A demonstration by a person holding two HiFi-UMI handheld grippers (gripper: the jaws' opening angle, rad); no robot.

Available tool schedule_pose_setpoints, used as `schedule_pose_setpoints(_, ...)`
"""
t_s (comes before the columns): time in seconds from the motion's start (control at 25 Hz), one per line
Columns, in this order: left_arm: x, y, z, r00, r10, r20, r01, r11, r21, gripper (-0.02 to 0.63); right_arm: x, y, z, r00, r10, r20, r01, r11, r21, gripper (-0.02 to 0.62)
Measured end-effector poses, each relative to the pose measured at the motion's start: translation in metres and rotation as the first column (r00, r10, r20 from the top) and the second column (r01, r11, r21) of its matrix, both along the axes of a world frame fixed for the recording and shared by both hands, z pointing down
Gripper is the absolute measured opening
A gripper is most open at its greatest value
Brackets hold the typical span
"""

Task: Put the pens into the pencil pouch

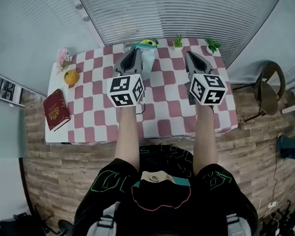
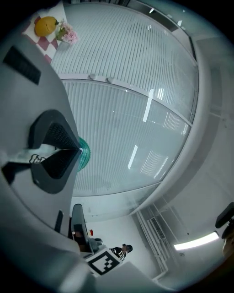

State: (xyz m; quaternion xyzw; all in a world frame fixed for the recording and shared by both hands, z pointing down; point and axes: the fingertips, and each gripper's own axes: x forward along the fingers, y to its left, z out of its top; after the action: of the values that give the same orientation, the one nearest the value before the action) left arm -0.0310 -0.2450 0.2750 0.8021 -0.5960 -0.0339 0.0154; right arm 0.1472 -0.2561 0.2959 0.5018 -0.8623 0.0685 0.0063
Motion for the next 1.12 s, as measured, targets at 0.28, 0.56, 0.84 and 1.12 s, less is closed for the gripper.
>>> schedule_pose_setpoints(0.28, -0.015, 0.008, -0.014, 0.991, -0.135, -0.007, 0.135, 0.989, 0.056, 0.002, -0.005, 0.001, -0.005, 0.998, 0.025, -0.057, -0.023, 0.999, 0.022, 0.003)
schedule_pose_setpoints(0.56, -0.023, 0.011, -0.015, 0.980, -0.196, -0.023, 0.197, 0.978, 0.073, 0.002, -0.006, 0.002, -0.009, 0.999, 0.019, -0.045, -0.018, 0.999, 0.034, 0.002)
schedule_pose_setpoints(0.84, -0.030, 0.011, -0.014, 0.973, -0.226, -0.035, 0.228, 0.971, 0.072, 0.002, -0.002, 0.002, -0.007, 0.999, 0.020, -0.045, -0.019, 0.999, 0.029, 0.002)
schedule_pose_setpoints(1.12, -0.033, 0.009, -0.012, 0.971, -0.236, -0.040, 0.238, 0.969, 0.066, 0.002, 0.001, -0.001, -0.005, 0.998, 0.022, -0.051, -0.021, 1.000, 0.022, 0.003)
